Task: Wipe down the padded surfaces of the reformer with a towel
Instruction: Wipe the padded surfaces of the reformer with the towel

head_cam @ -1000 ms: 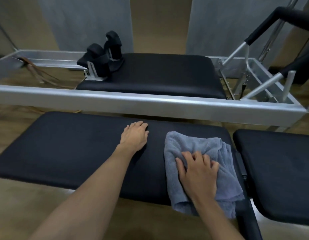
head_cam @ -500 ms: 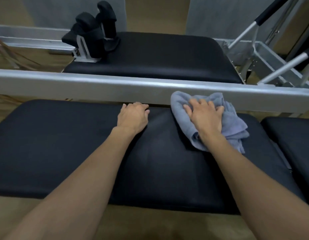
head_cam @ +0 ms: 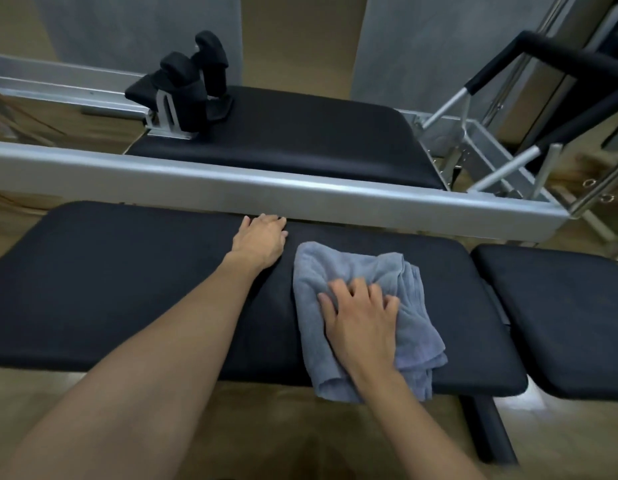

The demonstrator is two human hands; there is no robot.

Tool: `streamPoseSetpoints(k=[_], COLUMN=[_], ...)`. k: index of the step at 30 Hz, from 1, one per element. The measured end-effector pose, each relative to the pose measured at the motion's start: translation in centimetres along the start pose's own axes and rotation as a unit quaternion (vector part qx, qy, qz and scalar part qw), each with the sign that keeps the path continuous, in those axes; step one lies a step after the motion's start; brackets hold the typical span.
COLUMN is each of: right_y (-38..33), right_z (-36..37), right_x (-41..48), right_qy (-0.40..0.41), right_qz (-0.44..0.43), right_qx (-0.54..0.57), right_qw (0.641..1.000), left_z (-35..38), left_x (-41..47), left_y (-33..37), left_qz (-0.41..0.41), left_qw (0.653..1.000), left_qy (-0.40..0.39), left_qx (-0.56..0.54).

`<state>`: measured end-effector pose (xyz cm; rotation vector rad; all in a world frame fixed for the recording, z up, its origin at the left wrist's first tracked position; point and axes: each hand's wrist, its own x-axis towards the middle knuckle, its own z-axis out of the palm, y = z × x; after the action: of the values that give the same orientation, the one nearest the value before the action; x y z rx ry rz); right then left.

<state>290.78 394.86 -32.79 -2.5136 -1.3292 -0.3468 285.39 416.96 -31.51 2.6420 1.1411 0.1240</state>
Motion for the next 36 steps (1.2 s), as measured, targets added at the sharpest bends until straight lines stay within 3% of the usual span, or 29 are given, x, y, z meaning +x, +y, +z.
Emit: streamPoseSetpoints(k=[6, 10, 19, 28, 36], right_y=[-1.7, -2.6, -5.3, -5.4, -5.8], right_z=[-0.3, 1.6, 7.6, 4.1, 1.9], right_x=[-2.1, 4.2, 17.7, 8.3, 1.0], right_qy=[-0.003, -0.015, -0.061, -0.015, -0.005], right_qz=[-0.032, -0.051, -0.033, -0.043, -0.050], right_qx=[-0.004, -0.022, -0.021, 0.030, 0.012], right_qw=[0.999, 0.998, 0.997, 0.999, 0.999], left_z=[-0.7, -0.4, 0.5, -0.6, -1.1], left_x=[-0.5, 0.1, 1.0, 0.3, 0.1], left_y=[-4.0, -6.1, -6.4, -5.3, -5.0], left_qz=[-0.023, -0.039, -0.060, -0.072, -0.070], left_qw=[0.999, 0.996, 0.996, 0.996, 0.996], left_qy=[0.023, 0.076, 0.070, 0.054, 0.044], left_qx=[0.013, -0.009, -0.008, -0.008, -0.017])
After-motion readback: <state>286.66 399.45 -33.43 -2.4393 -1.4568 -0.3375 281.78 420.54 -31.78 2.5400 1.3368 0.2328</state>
